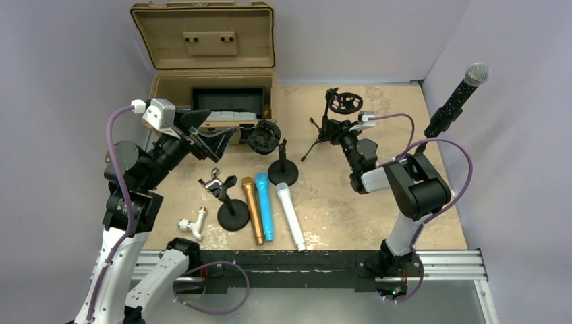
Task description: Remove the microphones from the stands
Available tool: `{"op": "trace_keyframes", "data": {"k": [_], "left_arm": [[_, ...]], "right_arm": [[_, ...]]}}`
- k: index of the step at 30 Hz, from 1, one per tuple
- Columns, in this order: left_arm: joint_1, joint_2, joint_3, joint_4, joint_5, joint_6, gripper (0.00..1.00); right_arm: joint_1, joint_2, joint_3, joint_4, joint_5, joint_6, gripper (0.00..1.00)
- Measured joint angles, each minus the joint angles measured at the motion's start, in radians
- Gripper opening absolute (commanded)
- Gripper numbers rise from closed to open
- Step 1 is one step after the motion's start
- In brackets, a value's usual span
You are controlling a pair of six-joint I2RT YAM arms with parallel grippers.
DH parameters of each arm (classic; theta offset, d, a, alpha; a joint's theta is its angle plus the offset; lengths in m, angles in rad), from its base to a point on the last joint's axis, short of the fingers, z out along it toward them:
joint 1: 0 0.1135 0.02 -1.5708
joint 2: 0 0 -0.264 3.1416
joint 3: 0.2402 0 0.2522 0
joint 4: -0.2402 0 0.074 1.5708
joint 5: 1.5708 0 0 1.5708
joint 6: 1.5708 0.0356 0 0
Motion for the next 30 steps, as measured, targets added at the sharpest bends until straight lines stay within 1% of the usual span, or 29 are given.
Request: {"op": "trace_keyframes", "data": {"k": [2, 3, 5, 6, 8, 10, 12, 16, 22, 25, 30], "left_arm": [[0.001, 0.0, 0.0, 0.003, 0.0, 0.0, 0.88], [0.002, 0.0, 0.0, 0.003, 0.0, 0.0, 0.88], [0.002, -0.001, -0.001, 0.004, 0.0, -0.001, 0.88], [0.002, -0.002, -0.002, 0.003, 0.0, -0.002, 0.88], [0.002, -0.002, -0.002, 0.004, 0.0, -0.006, 0.88], [0.002, -0.003, -0.002, 0.004, 0.0, -0.007, 0.88], [0.002, -0.004, -0.002, 0.004, 0.001, -0.007, 0.88], [0.002, -0.005, -0.002, 0.004, 0.001, -0.007, 0.88], [0.002, -0.005, -0.002, 0.004, 0.001, -0.008, 0.88], [0.002, -0.005, -0.002, 0.004, 0.004, -0.008, 0.88], [0.002, -0.004, -0.002, 0.006, 0.008, -0.008, 0.88]], "right_arm": [[0.01, 0.0, 0.0, 0.001, 0.015, -0.021, 0.24], [0.014, 0.0, 0.0, 0.002, 0.021, -0.03, 0.28], [0.03, 0.0, 0.0, 0.004, 0.044, -0.054, 0.38], [0.037, 0.0, 0.0, 0.004, 0.059, -0.064, 0.4], [0.051, 0.002, 0.0, -0.001, 0.069, -0.081, 0.39], [0.06, 0.009, 0.0, 0.0, 0.078, -0.088, 0.37], [0.061, 0.019, 0.0, -0.001, 0.078, -0.087, 0.36], [0.056, 0.031, 0.0, 0.0, 0.06, -0.065, 0.41], [0.031, 0.035, -0.005, 0.027, 0.006, 0.039, 0.45], [0.014, 0.045, -0.006, 0.053, -0.023, 0.1, 0.44], [-0.027, 0.1, -0.006, 0.107, -0.093, 0.225, 0.4]]}}
